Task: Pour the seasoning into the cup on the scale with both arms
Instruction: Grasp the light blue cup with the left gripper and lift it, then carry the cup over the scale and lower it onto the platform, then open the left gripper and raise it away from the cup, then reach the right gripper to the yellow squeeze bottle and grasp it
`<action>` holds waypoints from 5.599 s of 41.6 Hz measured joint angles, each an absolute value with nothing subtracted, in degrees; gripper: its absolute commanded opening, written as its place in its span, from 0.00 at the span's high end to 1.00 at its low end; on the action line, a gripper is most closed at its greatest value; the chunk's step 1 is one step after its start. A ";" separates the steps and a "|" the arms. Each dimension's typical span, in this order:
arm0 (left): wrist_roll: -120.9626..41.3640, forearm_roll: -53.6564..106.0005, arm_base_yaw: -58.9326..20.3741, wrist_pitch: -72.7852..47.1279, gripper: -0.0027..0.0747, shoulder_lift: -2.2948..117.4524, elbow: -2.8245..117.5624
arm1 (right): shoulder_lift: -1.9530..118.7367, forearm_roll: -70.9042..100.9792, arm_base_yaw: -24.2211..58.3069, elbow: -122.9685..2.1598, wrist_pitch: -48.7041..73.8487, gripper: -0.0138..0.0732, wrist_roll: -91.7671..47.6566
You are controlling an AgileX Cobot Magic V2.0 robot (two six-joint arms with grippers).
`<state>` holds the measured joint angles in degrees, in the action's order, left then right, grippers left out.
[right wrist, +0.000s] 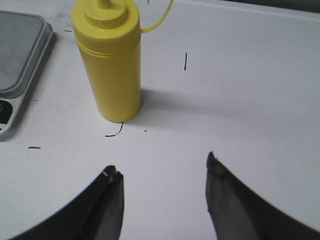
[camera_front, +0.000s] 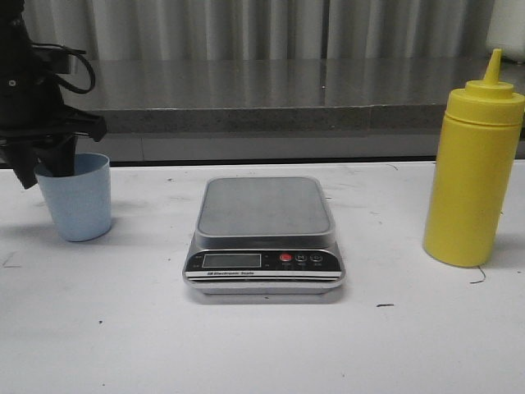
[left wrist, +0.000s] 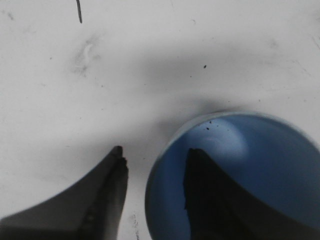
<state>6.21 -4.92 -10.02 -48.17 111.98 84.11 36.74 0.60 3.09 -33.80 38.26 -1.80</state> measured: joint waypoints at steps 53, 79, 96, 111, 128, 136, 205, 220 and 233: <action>10.45 -2.61 -30.59 -47.80 0.99 104.70 89.61 | 36.74 0.60 3.09 -33.80 38.26 0.38 -1.80; 12.26 -1.86 -31.29 -57.05 0.99 120.52 107.67 | 36.74 0.60 3.09 -33.80 38.26 0.38 -1.80; 12.03 -0.37 -31.62 -57.30 0.60 120.73 107.79 | 36.74 0.60 3.09 -33.80 38.26 0.38 -1.80; 9.37 2.14 -31.74 -58.43 0.47 119.66 107.79 | 36.74 0.60 3.09 -33.80 38.26 0.38 -1.80; 5.00 1.09 -31.86 -56.04 0.52 99.65 96.15 | 36.74 0.60 3.09 -33.80 38.26 0.38 -1.80; 4.95 -2.55 -31.86 -50.87 0.52 85.87 82.27 | 36.74 0.60 3.09 -33.80 38.26 0.38 -1.80; 4.73 -3.24 -31.86 -47.57 0.52 32.19 44.18 | 37.73 0.60 3.09 -33.80 38.26 0.13 -1.80; 4.73 -3.24 -31.86 -47.57 0.52 32.19 44.18 | 49.10 2.19 11.38 -33.30 30.02 0.16 -1.80; 4.73 -3.19 -31.86 -47.57 0.52 32.19 44.18 | 56.48 3.91 12.21 -16.45 -7.52 0.16 -1.70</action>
